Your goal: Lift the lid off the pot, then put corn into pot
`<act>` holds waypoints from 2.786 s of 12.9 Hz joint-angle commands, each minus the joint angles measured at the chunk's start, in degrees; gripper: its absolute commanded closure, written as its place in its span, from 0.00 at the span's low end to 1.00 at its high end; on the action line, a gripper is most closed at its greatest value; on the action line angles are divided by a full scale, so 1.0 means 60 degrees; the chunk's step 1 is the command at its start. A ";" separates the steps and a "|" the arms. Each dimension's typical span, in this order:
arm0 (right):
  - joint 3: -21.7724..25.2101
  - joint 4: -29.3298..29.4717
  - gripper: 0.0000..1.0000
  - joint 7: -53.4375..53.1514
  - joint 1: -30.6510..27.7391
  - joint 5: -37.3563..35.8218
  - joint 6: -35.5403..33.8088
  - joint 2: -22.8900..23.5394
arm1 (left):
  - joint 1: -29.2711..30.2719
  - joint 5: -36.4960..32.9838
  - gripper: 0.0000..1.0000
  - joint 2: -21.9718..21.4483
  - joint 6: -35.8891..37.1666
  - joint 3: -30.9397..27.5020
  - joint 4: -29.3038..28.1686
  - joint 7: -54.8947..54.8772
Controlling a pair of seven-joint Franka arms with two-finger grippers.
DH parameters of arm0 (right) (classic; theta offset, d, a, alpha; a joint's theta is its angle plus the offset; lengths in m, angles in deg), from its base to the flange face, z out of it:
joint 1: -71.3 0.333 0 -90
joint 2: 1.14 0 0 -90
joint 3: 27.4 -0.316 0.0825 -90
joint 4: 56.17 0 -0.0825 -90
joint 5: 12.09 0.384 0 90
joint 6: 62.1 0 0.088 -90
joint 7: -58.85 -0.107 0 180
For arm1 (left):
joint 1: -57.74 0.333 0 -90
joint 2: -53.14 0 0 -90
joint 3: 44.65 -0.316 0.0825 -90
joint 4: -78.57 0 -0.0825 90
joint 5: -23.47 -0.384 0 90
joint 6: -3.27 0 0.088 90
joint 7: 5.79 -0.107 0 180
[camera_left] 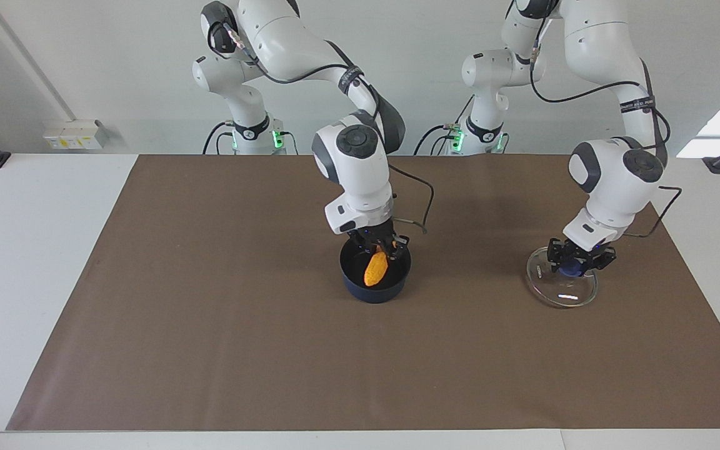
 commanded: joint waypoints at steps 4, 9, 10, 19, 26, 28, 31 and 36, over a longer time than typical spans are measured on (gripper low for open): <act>-0.0021 -0.0208 1.00 -0.0032 -0.0087 0.0045 -0.0310 -0.0086 | 0.0032 0.0184 0.81 0.0037 0.0080 0.0064 0.0009 -0.0171; -0.0021 -0.0942 1.00 0.0232 -0.0131 0.0074 -0.0121 -0.0409 | -0.0056 0.0170 0.00 0.0052 0.0198 0.0050 0.0155 -0.0128; -0.0021 -0.0971 1.00 0.0232 -0.0131 0.0074 -0.0091 -0.0395 | -0.0129 0.0170 0.00 -0.0021 0.0198 0.0050 0.0199 -0.0113; -0.0021 -0.1162 0.99 0.0305 -0.0175 0.0250 0.0172 -0.0380 | -0.0348 -0.0196 0.00 -0.2349 0.4307 0.0138 0.2232 0.0355; -0.0021 -0.1455 0.72 0.0305 -0.0189 0.0294 0.0289 -0.0482 | -0.0554 -0.0343 0.00 -0.2322 0.7562 0.0152 0.5105 0.1030; -0.0035 -0.1513 0.71 0.0291 -0.0160 0.0279 0.0436 -0.0468 | -0.0554 -0.0299 0.00 -0.2249 0.8019 0.0152 0.5544 0.1059; -0.0021 -0.1455 0.61 0.0305 -0.0175 0.0279 0.0437 -0.0439 | -0.0554 -0.0240 0.00 -0.2204 0.8270 0.0167 0.5810 0.1089; -0.0021 -0.1368 0.00 0.0276 -0.0146 0.0264 0.0334 -0.0439 | -0.0525 -0.0211 0.00 -0.2175 0.8211 0.0167 0.5883 0.1103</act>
